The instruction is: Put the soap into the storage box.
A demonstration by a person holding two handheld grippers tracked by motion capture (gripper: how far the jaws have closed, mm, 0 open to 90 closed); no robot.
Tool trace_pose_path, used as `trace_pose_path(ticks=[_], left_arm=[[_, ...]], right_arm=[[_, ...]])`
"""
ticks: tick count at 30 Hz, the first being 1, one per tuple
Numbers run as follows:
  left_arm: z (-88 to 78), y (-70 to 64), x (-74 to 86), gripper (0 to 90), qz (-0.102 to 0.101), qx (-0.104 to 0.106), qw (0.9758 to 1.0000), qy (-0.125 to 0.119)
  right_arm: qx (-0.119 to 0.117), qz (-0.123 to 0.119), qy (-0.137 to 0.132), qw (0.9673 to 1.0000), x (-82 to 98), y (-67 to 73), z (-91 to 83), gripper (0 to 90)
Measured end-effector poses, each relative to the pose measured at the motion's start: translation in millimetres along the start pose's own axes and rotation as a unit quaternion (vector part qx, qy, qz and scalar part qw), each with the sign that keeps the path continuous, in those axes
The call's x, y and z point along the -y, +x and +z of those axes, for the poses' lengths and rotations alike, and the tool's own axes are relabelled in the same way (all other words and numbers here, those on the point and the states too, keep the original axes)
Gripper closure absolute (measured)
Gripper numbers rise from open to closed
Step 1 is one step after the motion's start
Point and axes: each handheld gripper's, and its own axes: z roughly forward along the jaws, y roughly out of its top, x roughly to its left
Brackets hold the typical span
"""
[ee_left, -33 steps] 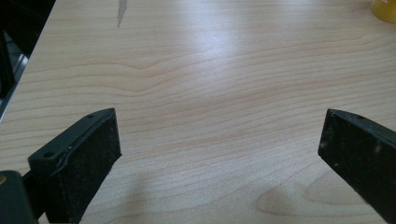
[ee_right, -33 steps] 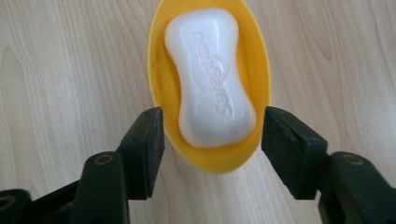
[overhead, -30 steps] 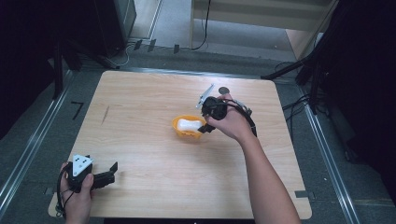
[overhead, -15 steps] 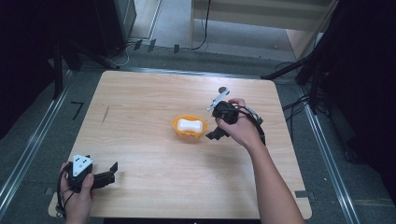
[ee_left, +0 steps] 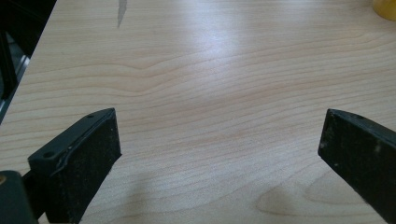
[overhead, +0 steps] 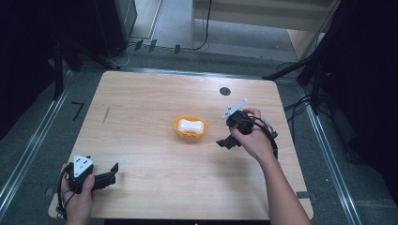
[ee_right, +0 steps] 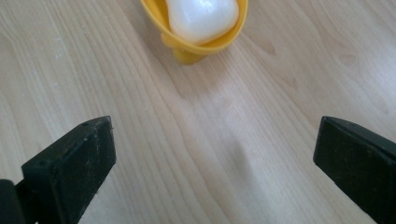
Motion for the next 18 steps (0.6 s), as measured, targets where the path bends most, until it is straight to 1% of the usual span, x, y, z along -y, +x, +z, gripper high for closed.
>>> trace_pose_path(ticks=[2,4,5,8,9,13,18], left_arm=[[0.0,0.0,0.0,0.0,0.001,0.000,1.0000,0.000],[0.1,-0.1,0.0,0.0,0.001,-0.001,1.0000,0.000],[0.0,0.0,0.0,0.0,0.001,0.000,1.0000,0.000],[0.0,0.0,0.0,0.0,0.000,-0.001,1.0000,0.000],[0.1,-0.2,0.0,0.0,0.000,-0.002,1.0000,0.000],[0.0,-0.3,0.0,0.0,0.001,-0.003,1.0000,0.000],[-0.3,-0.6,0.1,0.0,0.003,-0.004,1.0000,-0.001]], right_arm=[[0.006,0.005,-0.002,1.0000,6.2,1.3,-2.0,0.0],[0.006,0.010,-0.005,0.9999,12.7,2.3,-3.7,0.0],[0.007,0.018,-0.007,0.9998,16.7,3.5,-4.6,0.0],[0.007,0.030,-0.015,0.9994,26.7,5.4,-6.1,0.0],[0.007,0.030,-0.017,0.9994,29.0,5.5,-6.4,0.0],[0.005,0.043,-0.027,0.9987,40.8,8.7,-7.2,0.0],[0.012,0.055,-0.031,0.9979,57.7,12.5,-6.2,0.0]])
